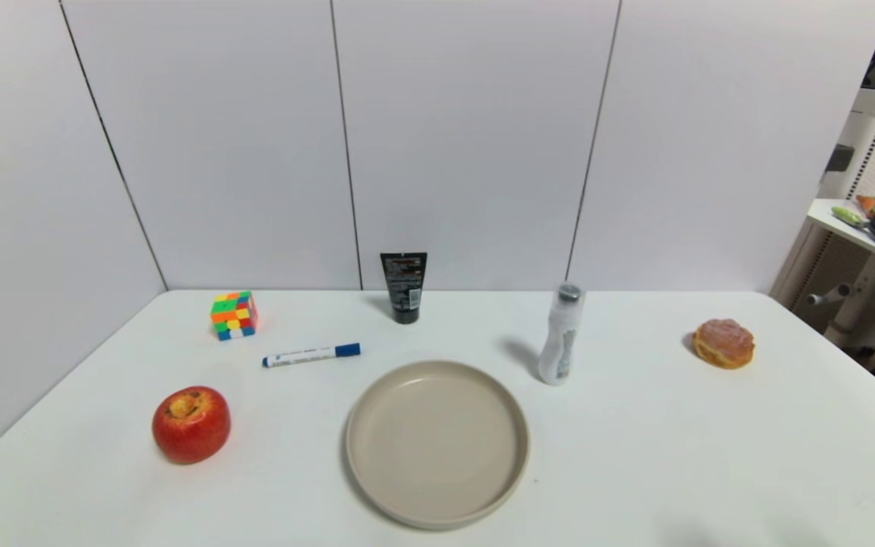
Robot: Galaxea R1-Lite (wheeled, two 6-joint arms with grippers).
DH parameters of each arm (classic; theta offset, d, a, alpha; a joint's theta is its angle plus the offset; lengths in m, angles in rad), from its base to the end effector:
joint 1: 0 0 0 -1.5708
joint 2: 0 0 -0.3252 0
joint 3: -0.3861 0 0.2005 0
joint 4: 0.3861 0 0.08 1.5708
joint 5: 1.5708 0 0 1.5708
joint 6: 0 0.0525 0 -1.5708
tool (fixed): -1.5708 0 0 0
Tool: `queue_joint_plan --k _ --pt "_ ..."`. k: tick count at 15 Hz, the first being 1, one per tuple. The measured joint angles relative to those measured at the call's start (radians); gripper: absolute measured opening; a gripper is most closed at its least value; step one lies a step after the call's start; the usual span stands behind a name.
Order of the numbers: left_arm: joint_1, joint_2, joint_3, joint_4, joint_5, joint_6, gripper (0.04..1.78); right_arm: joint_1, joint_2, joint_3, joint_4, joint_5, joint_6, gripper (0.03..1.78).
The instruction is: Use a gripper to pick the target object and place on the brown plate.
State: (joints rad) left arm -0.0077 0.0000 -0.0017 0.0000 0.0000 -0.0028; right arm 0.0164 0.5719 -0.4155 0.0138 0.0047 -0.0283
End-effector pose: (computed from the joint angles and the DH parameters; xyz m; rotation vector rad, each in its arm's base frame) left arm -0.0071 0.0001 0.0760 -0.0028 -0.0017 -0.0077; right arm 0.0524 0.0011 0.1992 -0.0292 0.1699 0.0235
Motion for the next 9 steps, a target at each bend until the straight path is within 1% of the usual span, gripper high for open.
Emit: queue_joint_plan --k 2,4,6,9 --pt "0.000 0.000 0.000 0.000 0.000 0.000 1.69 -0.003 0.232 -0.215 0.053 0.000 0.023 1.69" --pt "0.000 0.000 0.000 0.000 0.000 0.000 1.69 -0.025 0.457 -0.409 0.133 0.001 0.038 1.69" --pt "0.000 0.000 0.000 0.000 0.000 0.000 1.69 -0.056 0.683 -0.573 0.207 0.002 0.048 1.69" --pt "0.000 0.000 0.000 0.000 0.000 0.000 1.69 -0.094 0.992 -0.774 0.264 0.002 0.056 1.69"
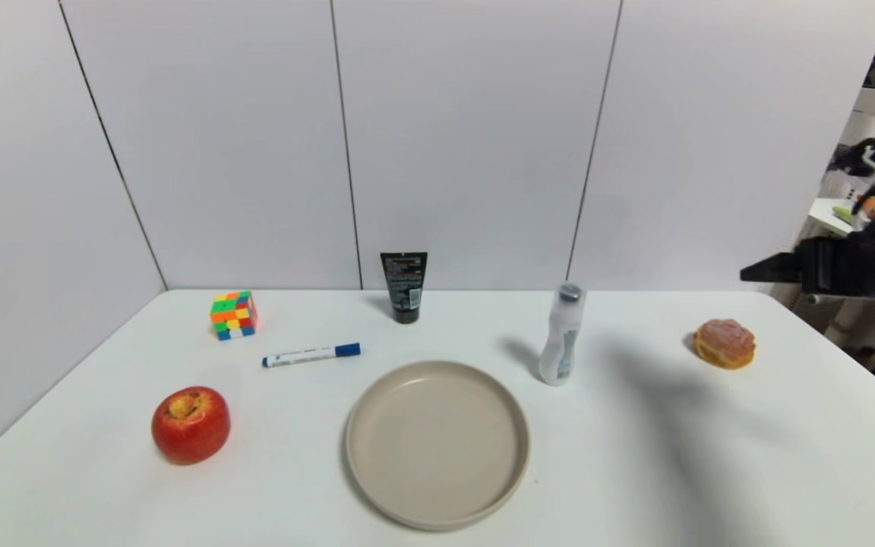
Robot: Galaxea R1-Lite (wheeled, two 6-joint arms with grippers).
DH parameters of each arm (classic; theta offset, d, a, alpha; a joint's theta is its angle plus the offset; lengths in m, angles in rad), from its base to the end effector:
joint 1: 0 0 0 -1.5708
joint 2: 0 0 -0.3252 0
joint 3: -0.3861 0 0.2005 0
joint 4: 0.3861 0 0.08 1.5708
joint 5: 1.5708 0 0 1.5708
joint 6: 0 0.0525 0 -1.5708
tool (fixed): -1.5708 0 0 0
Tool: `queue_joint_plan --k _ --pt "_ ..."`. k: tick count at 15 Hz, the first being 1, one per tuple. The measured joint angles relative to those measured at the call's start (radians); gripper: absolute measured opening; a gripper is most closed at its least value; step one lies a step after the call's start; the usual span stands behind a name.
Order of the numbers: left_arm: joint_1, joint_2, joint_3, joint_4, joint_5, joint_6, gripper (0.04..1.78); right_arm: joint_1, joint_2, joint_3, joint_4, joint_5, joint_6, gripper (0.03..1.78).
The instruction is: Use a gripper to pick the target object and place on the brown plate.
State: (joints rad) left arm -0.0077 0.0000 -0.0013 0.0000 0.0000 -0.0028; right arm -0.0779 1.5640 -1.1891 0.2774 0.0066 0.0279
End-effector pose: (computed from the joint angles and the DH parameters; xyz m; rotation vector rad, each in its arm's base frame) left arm -0.0071 0.0001 0.0759 -0.0028 -0.0013 -0.0077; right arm 0.3027 -0.0233 0.2470 0.0545 0.6509 -0.0778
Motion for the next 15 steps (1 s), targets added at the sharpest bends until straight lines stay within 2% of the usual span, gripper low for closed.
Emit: queue_joint_plan --k 4,8,11,15 --pt "0.000 0.000 0.000 0.000 0.000 0.000 1.69 -0.047 0.339 -0.226 0.029 0.006 0.007 1.69" --pt "0.000 0.000 0.000 0.000 0.000 0.000 1.69 -0.082 0.551 -0.371 0.038 -0.003 0.007 1.69" --pt "0.000 0.000 0.000 0.000 0.000 0.000 1.69 -0.094 0.647 -0.433 0.081 -0.005 0.006 1.69" --pt "0.000 0.000 0.000 0.000 0.000 0.000 1.69 -0.096 0.693 -0.447 0.122 -0.004 0.006 1.69"
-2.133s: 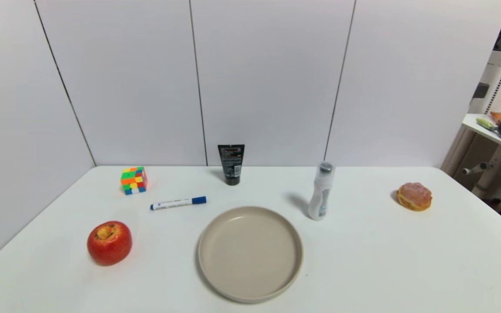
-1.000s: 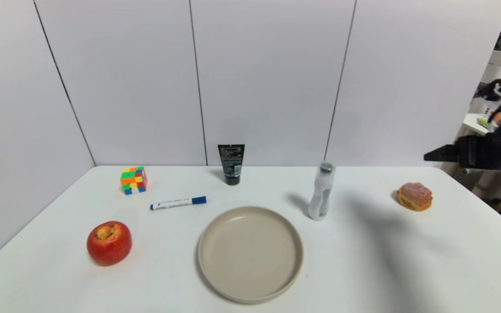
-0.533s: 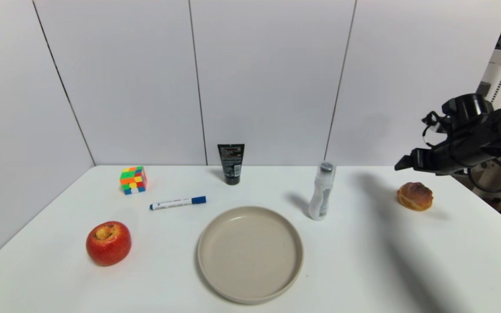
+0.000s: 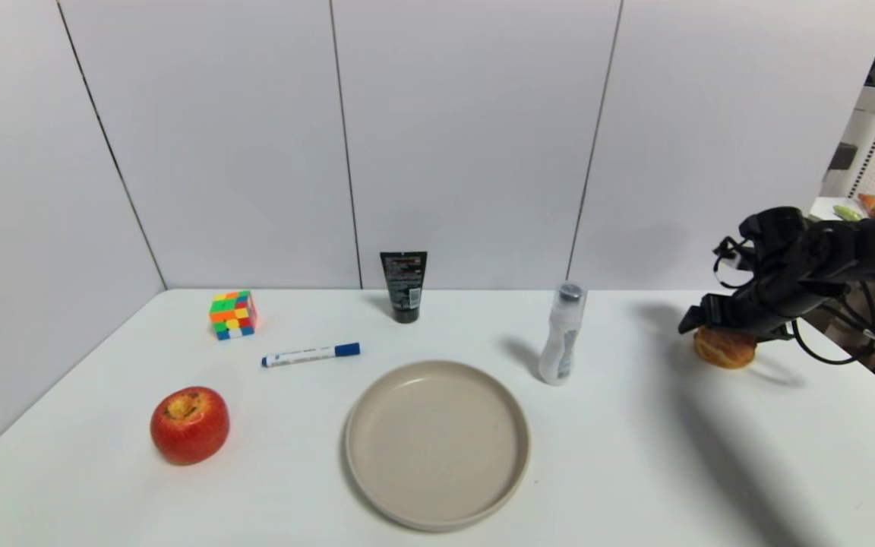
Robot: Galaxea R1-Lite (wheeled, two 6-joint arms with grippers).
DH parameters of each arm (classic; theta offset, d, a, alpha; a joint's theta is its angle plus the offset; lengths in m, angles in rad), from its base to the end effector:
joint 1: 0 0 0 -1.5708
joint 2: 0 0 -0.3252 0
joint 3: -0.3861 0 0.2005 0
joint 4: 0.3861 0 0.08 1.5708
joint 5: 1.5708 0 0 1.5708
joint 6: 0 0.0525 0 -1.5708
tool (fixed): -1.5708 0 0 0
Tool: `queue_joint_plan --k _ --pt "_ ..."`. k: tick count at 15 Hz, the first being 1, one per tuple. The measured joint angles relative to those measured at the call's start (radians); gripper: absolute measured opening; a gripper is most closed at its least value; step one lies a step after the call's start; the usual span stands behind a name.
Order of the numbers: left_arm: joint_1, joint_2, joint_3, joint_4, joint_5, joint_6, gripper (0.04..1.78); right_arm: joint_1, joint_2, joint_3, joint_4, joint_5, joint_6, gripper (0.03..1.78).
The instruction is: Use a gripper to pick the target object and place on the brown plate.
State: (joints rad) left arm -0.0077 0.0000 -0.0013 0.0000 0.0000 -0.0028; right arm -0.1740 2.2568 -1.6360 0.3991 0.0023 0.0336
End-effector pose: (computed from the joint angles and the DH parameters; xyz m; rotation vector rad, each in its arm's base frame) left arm -0.0071 0.0001 0.0759 -0.0028 -0.0013 -0.0077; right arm 0.4633 -0.0813 0.0921 0.1205 1.0146 -0.1737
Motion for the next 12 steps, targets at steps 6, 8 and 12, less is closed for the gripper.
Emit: queue_joint_plan --k 6,8,12 --pt "0.000 0.000 0.000 0.000 0.000 0.000 1.69 0.008 -0.012 0.002 0.095 0.003 -0.003 1.10" --pt "0.000 0.000 0.000 0.000 0.000 0.000 1.69 0.010 -0.029 0.002 0.111 0.006 -0.003 0.99" --pt "0.000 0.000 0.000 0.000 0.000 0.000 1.69 0.023 -0.099 -0.043 0.110 0.011 -0.004 0.84"
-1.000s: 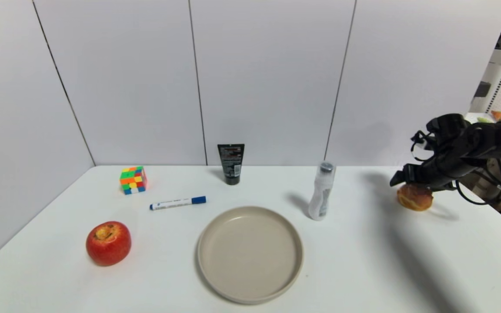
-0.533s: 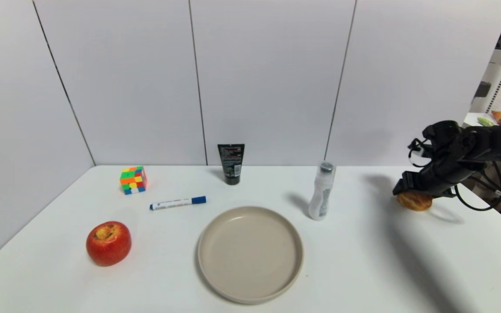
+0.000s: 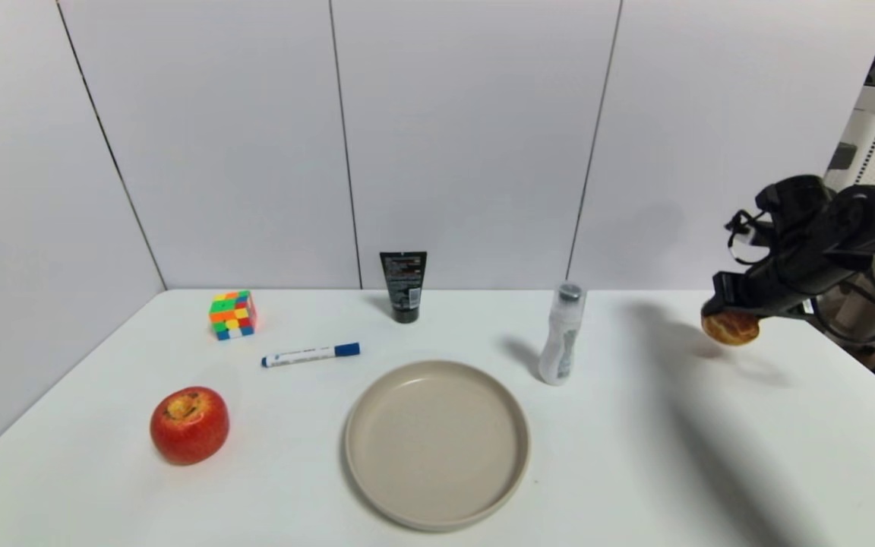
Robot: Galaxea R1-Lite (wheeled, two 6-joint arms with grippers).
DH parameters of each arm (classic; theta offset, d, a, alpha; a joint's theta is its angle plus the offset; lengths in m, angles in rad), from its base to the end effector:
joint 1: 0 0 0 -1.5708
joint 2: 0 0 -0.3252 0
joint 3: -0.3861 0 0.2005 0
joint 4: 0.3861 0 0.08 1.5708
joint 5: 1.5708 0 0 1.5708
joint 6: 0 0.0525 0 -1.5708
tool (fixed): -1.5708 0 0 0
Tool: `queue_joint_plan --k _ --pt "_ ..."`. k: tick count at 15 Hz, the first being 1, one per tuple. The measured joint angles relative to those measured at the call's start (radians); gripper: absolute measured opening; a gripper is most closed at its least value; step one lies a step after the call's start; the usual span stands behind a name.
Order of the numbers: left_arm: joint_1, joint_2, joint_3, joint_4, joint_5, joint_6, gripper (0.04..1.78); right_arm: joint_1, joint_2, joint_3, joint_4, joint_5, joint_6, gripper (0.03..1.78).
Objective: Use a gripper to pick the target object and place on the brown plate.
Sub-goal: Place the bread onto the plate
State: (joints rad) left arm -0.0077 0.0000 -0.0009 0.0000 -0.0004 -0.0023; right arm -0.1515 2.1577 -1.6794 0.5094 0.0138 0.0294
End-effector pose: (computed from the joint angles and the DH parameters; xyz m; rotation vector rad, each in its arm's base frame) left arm -0.0070 0.0000 0.0758 -0.0023 -0.0009 -0.0081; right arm 0.4476 -0.0676 0.1417 0.1085 0.9833 -0.1408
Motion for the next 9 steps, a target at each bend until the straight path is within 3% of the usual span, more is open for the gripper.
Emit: queue_joint_plan --k 2,5,9 --pt "0.000 0.000 0.000 0.000 0.000 0.000 1.69 0.032 -0.046 -0.061 -0.003 0.003 -0.001 0.84" --pt "0.000 0.000 0.000 0.000 0.000 0.000 1.69 0.129 -0.127 -0.150 -0.007 0.006 -0.001 0.84" --pt "0.000 0.000 -0.001 0.000 0.000 0.000 1.69 0.331 -0.234 -0.181 -0.005 0.016 0.004 0.84"
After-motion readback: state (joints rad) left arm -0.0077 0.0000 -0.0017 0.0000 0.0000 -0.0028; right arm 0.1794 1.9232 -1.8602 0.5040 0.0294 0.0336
